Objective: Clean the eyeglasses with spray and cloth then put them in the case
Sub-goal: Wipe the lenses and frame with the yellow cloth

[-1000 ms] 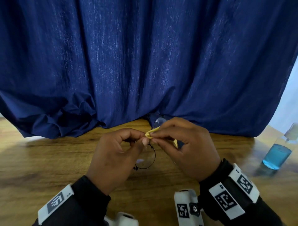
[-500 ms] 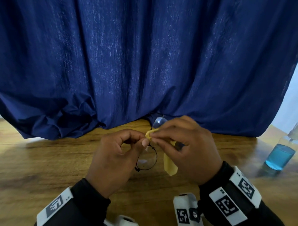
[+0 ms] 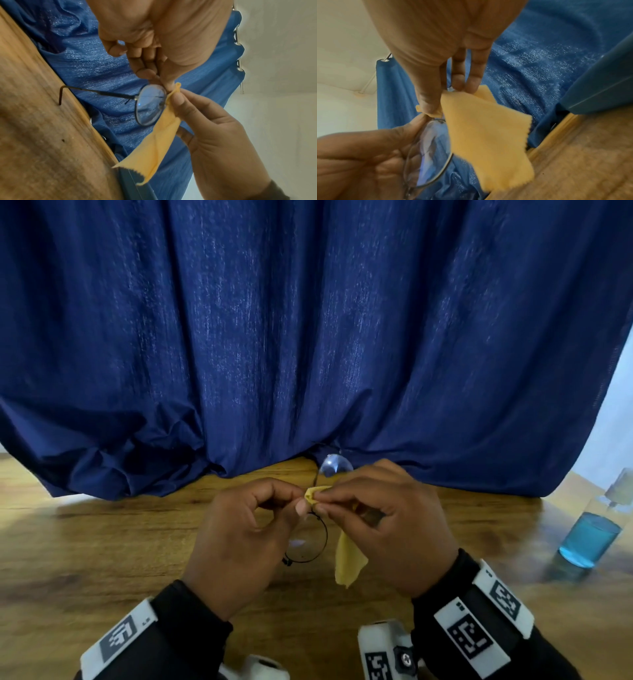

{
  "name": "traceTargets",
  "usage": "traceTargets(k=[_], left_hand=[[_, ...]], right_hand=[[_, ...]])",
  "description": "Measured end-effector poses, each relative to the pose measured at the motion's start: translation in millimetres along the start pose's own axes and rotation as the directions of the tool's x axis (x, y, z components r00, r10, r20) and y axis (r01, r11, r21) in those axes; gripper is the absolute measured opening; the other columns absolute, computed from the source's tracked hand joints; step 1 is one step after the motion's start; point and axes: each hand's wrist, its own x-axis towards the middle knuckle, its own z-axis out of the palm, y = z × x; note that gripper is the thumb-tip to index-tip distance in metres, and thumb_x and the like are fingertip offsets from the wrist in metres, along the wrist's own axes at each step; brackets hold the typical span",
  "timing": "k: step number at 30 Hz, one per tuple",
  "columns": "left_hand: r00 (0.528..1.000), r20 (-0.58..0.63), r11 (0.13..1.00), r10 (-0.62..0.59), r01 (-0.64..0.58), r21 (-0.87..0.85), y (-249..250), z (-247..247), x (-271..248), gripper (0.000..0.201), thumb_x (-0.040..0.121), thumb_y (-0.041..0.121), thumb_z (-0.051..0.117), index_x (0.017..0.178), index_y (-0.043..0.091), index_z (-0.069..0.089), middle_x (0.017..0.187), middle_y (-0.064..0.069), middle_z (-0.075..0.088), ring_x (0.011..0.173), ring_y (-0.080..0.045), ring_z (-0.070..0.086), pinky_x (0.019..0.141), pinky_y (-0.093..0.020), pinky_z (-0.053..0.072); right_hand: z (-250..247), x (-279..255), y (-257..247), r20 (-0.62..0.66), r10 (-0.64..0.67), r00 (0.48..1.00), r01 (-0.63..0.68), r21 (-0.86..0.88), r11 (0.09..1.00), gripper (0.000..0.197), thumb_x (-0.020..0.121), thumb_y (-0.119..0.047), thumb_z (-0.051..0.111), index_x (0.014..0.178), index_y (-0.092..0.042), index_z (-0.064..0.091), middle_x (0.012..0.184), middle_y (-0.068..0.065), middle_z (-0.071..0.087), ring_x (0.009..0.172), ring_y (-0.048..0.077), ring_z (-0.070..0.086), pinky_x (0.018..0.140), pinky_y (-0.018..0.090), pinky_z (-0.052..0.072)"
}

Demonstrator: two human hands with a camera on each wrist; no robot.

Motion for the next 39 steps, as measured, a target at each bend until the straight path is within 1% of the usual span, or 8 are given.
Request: traceTargets(k=[6, 11, 14, 20, 25, 28, 32, 39], left_hand=[[1.000, 0.000, 1.000, 0.005, -0.005, -0.030, 6, 3, -3, 0.008, 0.087, 0.018, 0.074, 0.082, 0.024, 0.076, 0.084, 0.019, 0.075, 0.080, 0.006, 0.067, 0.064, -0.002, 0.047], [0.999, -0.015, 0.999, 0.034, -0.034, 0.022, 6, -1, -2, 0.010, 0.088, 0.015, 0.073, 0.082, 0.023, 0.075, 0.084, 0.021, 0.072, 0.064, 0.015, 0.058, 0.062, 0.001, 0.043], [0.998, -0.002, 0.997, 0.056, -0.056, 0.057, 3, -1, -1, 0.009, 0.088, 0.015, 0.073, 0.083, 0.022, 0.076, 0.084, 0.022, 0.072, 0.068, 0.014, 0.059, 0.065, 0.000, 0.042], [0.998, 0.019, 0.995, 0.061, -0.062, 0.076, 2, 1, -1, 0.008, 0.086, 0.019, 0.075, 0.082, 0.025, 0.076, 0.085, 0.022, 0.075, 0.084, 0.005, 0.066, 0.072, 0.000, 0.041], [0.996, 0.028, 0.992, 0.081, -0.083, 0.092, 2, 1, 0, 0.010, 0.086, 0.016, 0.075, 0.081, 0.025, 0.076, 0.088, 0.023, 0.074, 0.086, 0.004, 0.067, 0.072, 0.000, 0.042], [0.996, 0.037, 0.993, 0.079, -0.082, 0.086, 2, 2, -1, 0.010, 0.086, 0.016, 0.074, 0.081, 0.025, 0.076, 0.087, 0.023, 0.075, 0.087, 0.004, 0.066, 0.073, 0.001, 0.042], [0.996, 0.034, 0.994, 0.082, -0.085, 0.070, 3, 2, -2, 0.009, 0.086, 0.016, 0.074, 0.081, 0.024, 0.075, 0.089, 0.023, 0.073, 0.084, 0.009, 0.065, 0.071, 0.001, 0.041], [0.999, 0.020, 0.999, 0.030, -0.030, -0.019, -2, 1, 0, 0.008, 0.088, 0.022, 0.070, 0.084, 0.027, 0.076, 0.086, 0.017, 0.078, 0.081, 0.001, 0.071, 0.072, -0.007, 0.050]], right_hand=[[-11, 1, 11, -0.186, 0.087, 0.979, -0.108, -0.103, 0.989, 0.007, 0.086, -0.030, 0.079, 0.094, -0.028, 0.080, 0.092, -0.016, 0.074, 0.081, 0.009, 0.061, 0.069, 0.031, 0.052], [-4, -1, 6, -0.095, 0.084, 0.992, -0.090, -0.063, 0.994, 0.007, 0.086, -0.028, 0.079, 0.093, -0.025, 0.080, 0.090, -0.015, 0.073, 0.079, 0.007, 0.062, 0.067, 0.030, 0.053], [1, -2, -3, -0.035, 0.043, 0.998, -0.043, -0.024, 0.999, 0.009, 0.087, -0.029, 0.078, 0.096, -0.028, 0.081, 0.092, -0.015, 0.071, 0.085, 0.008, 0.062, 0.067, 0.026, 0.052], [-10, 1, 11, -0.199, 0.131, 0.971, -0.154, -0.107, 0.982, 0.011, 0.089, -0.033, 0.076, 0.099, -0.030, 0.080, 0.092, -0.016, 0.071, 0.078, 0.007, 0.059, 0.067, 0.030, 0.052], [-4, -1, 4, -0.063, 0.063, 0.996, -0.067, -0.070, 0.995, 0.012, 0.090, -0.031, 0.076, 0.101, -0.029, 0.080, 0.093, -0.015, 0.071, 0.084, 0.009, 0.061, 0.066, 0.031, 0.053], [-9, 0, 10, -0.161, 0.110, 0.981, -0.129, -0.109, 0.986, 0.012, 0.091, -0.034, 0.072, 0.100, -0.029, 0.079, 0.093, -0.015, 0.072, 0.082, 0.011, 0.061, 0.067, 0.034, 0.053], [-6, 0, 5, -0.094, 0.056, 0.994, -0.062, -0.061, 0.996, 0.013, 0.090, -0.029, 0.075, 0.102, -0.027, 0.080, 0.093, -0.013, 0.072, 0.083, 0.011, 0.062, 0.069, 0.032, 0.053], [-4, 0, 10, -0.142, 0.055, 0.988, -0.061, -0.040, 0.997, 0.011, 0.088, -0.025, 0.078, 0.098, -0.022, 0.081, 0.091, -0.008, 0.073, 0.080, 0.013, 0.064, 0.070, 0.030, 0.053]])
